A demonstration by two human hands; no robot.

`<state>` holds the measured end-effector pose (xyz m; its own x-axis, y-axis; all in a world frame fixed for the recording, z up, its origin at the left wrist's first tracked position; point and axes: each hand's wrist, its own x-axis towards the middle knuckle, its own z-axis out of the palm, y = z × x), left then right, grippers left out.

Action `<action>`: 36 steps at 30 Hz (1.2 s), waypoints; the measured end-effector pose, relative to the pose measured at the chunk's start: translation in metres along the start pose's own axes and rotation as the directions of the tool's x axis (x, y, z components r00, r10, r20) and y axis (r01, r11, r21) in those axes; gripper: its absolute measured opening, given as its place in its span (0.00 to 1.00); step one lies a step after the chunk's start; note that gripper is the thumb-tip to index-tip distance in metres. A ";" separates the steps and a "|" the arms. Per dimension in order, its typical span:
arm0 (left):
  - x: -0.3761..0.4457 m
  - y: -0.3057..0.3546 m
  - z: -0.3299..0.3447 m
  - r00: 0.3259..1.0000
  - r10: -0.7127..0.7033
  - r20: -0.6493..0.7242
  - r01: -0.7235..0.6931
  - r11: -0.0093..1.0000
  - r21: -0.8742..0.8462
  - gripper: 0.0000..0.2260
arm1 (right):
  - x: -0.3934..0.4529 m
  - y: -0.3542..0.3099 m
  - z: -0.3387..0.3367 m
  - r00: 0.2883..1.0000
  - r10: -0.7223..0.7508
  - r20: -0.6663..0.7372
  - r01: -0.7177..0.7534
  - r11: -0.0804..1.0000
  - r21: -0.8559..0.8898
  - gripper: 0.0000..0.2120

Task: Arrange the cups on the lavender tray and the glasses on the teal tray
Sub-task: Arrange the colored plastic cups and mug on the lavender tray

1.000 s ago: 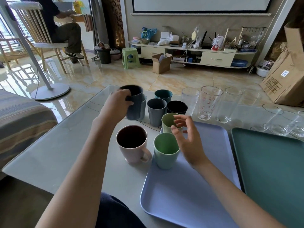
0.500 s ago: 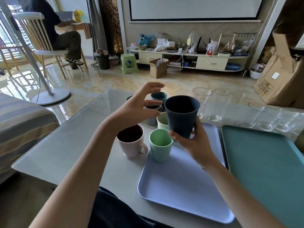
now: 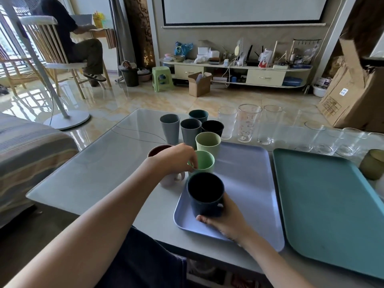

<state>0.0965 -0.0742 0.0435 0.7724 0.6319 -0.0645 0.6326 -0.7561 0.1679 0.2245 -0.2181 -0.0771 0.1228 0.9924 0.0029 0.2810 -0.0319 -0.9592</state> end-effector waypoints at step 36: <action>0.018 0.008 -0.006 0.995 -0.037 0.090 0.043 0.997 -0.071 0.10 | 0.013 0.001 0.015 1.000 -0.017 0.023 0.019 0.996 -0.092 0.30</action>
<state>0.1151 -0.0676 0.0493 0.7506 0.6413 -0.1592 0.6598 -0.7139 0.2346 0.2117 -0.2035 -0.0824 0.0960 0.9953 0.0128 0.3701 -0.0238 -0.9287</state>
